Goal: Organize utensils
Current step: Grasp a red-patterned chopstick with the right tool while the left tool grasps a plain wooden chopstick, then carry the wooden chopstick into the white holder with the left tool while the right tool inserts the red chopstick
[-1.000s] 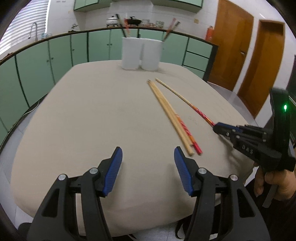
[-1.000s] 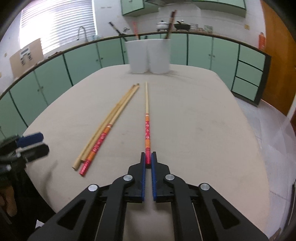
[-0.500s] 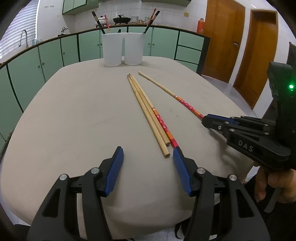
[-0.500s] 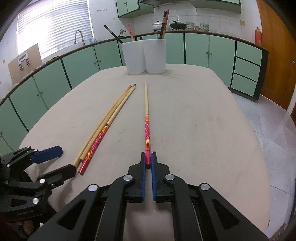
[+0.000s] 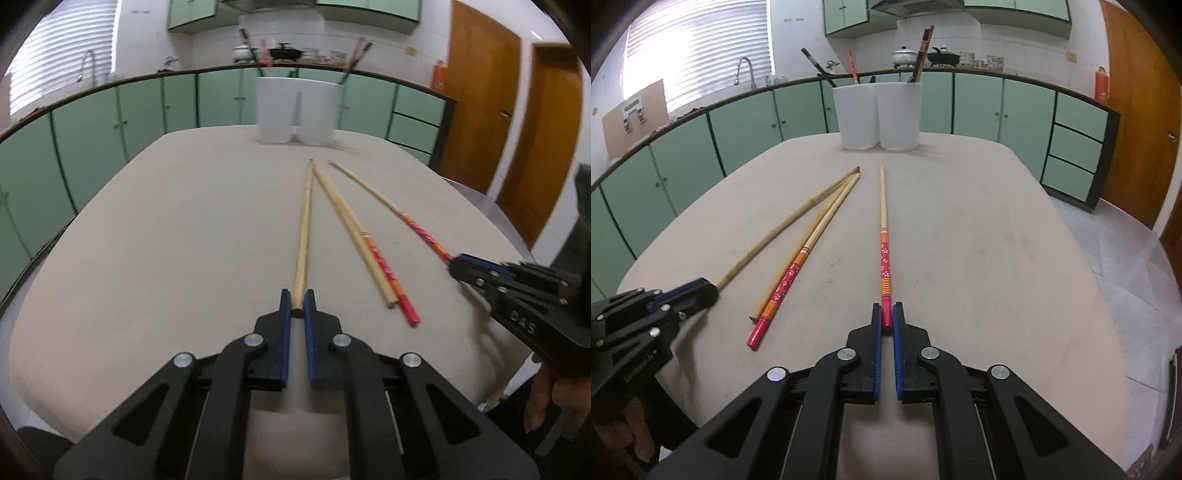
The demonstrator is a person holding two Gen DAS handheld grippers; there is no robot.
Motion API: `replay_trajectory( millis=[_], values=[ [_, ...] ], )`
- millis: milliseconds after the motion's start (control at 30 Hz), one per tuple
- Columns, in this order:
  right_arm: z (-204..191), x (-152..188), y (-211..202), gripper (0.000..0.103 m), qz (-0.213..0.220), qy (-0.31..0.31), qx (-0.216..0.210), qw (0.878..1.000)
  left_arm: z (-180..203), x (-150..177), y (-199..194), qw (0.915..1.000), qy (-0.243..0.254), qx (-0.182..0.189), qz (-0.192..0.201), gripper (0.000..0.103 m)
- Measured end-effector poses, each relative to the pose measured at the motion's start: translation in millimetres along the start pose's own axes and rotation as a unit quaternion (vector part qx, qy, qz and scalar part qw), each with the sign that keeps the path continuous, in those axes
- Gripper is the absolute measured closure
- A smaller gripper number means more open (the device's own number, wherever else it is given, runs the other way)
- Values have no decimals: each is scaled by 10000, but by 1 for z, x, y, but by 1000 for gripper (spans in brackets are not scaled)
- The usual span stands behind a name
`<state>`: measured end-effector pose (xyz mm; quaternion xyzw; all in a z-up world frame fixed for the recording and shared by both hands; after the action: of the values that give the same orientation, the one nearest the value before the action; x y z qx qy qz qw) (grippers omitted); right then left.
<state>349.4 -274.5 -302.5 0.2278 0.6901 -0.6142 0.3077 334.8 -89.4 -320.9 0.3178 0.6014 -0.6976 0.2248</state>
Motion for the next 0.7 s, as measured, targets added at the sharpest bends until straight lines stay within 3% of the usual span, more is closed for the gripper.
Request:
replay_trajectory(
  millis=[200, 433, 700],
  values=[
    [-9, 3, -4, 97, 63, 35, 191, 9998, -11, 7, -9, 9996, -209, -190, 2, 97],
    [-19, 6, -6, 96, 115, -139, 236, 9996, -7, 7, -8, 10000, -67, -8, -9, 89],
    [-19, -1, -15, 97, 128, -108, 130, 9998, -6, -1, -6, 9997, -92, 221, -89, 96]
  ],
)
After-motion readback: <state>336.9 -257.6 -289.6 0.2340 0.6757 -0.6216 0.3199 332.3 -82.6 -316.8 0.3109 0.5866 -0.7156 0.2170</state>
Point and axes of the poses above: each gripper's, at about its wrist camera, not at the fingertips, and y roughly the way its jaws point, z to its right, x to its underside, the point moved 5 cm from there along y, roughly the way its jaws point, and after that the axes turned 4 degrees about -z, right-handed, at the moved point
